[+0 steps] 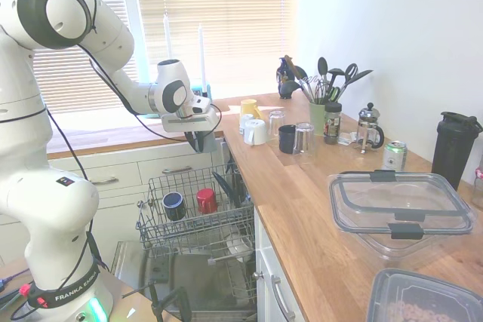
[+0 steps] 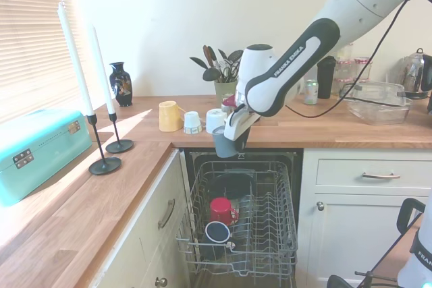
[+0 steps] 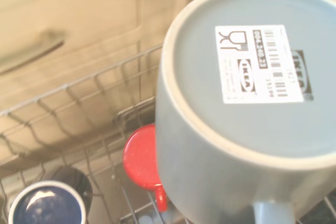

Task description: Move a mug from dishwasher to table

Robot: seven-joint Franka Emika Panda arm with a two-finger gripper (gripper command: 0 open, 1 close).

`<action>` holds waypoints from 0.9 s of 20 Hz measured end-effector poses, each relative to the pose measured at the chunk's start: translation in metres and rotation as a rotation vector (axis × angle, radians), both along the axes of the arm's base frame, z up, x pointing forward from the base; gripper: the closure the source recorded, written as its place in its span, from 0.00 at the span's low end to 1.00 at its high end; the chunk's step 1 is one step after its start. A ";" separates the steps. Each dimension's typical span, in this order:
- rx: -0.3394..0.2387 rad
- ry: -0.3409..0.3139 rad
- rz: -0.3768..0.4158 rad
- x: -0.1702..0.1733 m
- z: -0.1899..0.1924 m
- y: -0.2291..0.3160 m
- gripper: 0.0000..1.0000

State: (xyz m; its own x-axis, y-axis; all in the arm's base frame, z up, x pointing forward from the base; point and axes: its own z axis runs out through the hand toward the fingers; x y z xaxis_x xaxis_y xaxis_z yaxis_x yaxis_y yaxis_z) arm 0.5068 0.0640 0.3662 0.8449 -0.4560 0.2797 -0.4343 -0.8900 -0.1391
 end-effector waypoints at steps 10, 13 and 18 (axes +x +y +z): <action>0.097 -0.003 -0.131 0.002 0.009 -0.085 1.00; 0.112 0.008 -0.162 0.000 0.005 -0.106 1.00; 0.117 0.035 -0.189 0.013 -0.007 -0.121 1.00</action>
